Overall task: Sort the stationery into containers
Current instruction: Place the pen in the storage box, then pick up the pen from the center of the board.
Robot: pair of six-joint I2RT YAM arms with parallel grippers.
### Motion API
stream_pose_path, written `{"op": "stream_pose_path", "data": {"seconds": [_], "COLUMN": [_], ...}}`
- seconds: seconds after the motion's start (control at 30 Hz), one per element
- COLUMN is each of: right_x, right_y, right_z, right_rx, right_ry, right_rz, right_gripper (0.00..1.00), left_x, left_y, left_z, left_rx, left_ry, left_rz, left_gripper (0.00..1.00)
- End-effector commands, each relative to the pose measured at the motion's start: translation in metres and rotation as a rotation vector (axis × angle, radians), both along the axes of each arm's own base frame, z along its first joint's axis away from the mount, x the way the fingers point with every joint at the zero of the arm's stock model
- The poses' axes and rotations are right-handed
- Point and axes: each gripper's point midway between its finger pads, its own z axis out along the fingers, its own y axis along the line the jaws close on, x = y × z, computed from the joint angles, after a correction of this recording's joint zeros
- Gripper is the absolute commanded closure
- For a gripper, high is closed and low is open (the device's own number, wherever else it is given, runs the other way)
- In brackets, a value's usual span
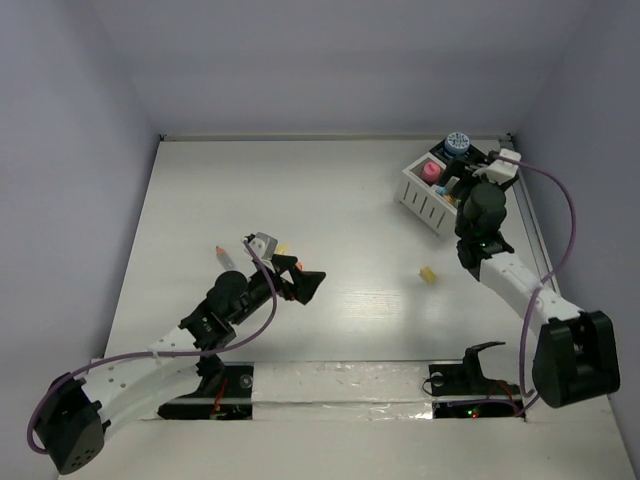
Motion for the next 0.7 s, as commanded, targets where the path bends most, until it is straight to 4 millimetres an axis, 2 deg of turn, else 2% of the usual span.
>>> {"op": "stream_pose_path", "data": {"seconds": [0.0,0.03,0.07,0.1,0.13,0.17,0.2,0.23,0.27,0.3,0.33,0.37,0.4,0.43,0.47,0.5,0.53,0.57,0.6,0.63,0.67], "right_x": [-0.016,-0.021,-0.025,-0.029,-0.035,-0.038,-0.044,-0.047,-0.048,-0.052,-0.053,-0.052,-0.049,-0.06,-0.063,-0.063,-0.067,-0.069,-0.072,-0.075,-0.079], "right_y": [0.02,0.028,0.05,0.061,0.074,0.09,0.115,0.132,0.146,0.175,0.192,0.213,0.233,0.262,0.281,0.3,0.326,0.34,0.358,0.371,0.392], "right_z": [0.018,0.003,-0.006,-0.013,-0.027,-0.033,-0.038,-0.041,-0.056,-0.049,-0.052,-0.07,-0.058,-0.061,-0.063,-0.084,-0.074,-0.077,-0.101,-0.106,-0.096], "right_rx": [0.127,0.165,0.184,0.195,0.218,0.232,0.234,0.237,0.24,0.241,0.24,0.242,0.241,0.223,0.205,0.182,0.174,0.18,0.17,0.163,0.145], "right_ry": [0.049,0.112,0.151,0.181,0.239,0.271,0.299,0.321,0.379,0.384,0.409,0.476,0.463,0.484,0.495,0.551,0.538,0.55,0.61,0.628,0.617], "right_rz": [0.107,0.146,0.255,0.306,0.35,0.411,0.486,0.532,0.552,0.623,0.674,0.716,0.759,0.827,0.873,0.896,0.948,0.979,1.011,1.036,1.064], "right_gripper": [0.06,0.1,0.16,0.18,0.24,0.35,0.49,0.56,0.65,0.73,0.73,0.73,0.71,0.7,0.68,0.65,0.64,0.63,0.6,0.58,0.56], "left_x": [0.0,0.0,0.002,0.005,0.008,0.009,0.01,0.014,0.015,0.015,0.016,0.015,0.013,0.012,0.009,0.005,0.004,0.002,-0.002,-0.004,-0.006], "left_y": [0.001,0.002,0.006,0.009,0.012,0.014,0.016,0.019,0.02,0.021,0.021,0.022,0.023,0.026,0.028,0.034,0.039,0.043,0.05,0.054,0.058], "left_z": [0.023,0.024,0.024,0.024,0.023,0.021,0.02,0.02,0.017,0.016,0.027,0.028,0.05,0.058,0.065,0.086,0.093,0.096,0.114,0.121,0.121], "left_rx": [-0.062,-0.066,-0.07,-0.072,-0.073,-0.068,-0.076,-0.08,-0.078,-0.079,-0.113,-0.106,-0.15,-0.171,-0.193,-0.243,-0.263,-0.265,-0.299,-0.309,-0.295], "left_ry": [-0.058,-0.057,-0.055,-0.053,-0.05,-0.042,-0.028,-0.019,0.001,0.019,0.035,0.062,0.045,0.042,0.048,0.019,0.013,0.023,-0.001,-0.007,0.0], "left_rz": [0.009,0.015,0.038,0.061,0.086,0.098,0.116,0.146,0.158,0.168,0.18,0.182,0.18,0.187,0.188,0.189,0.207,0.216,0.224,0.234,0.24], "left_gripper": [0.01,0.01,0.01,0.01,0.01,0.01,0.01,0.01,0.01,0.01,0.01,0.01,0.01,0.01,0.01,0.01,0.01,0.01,0.01,0.01,0.01]}}
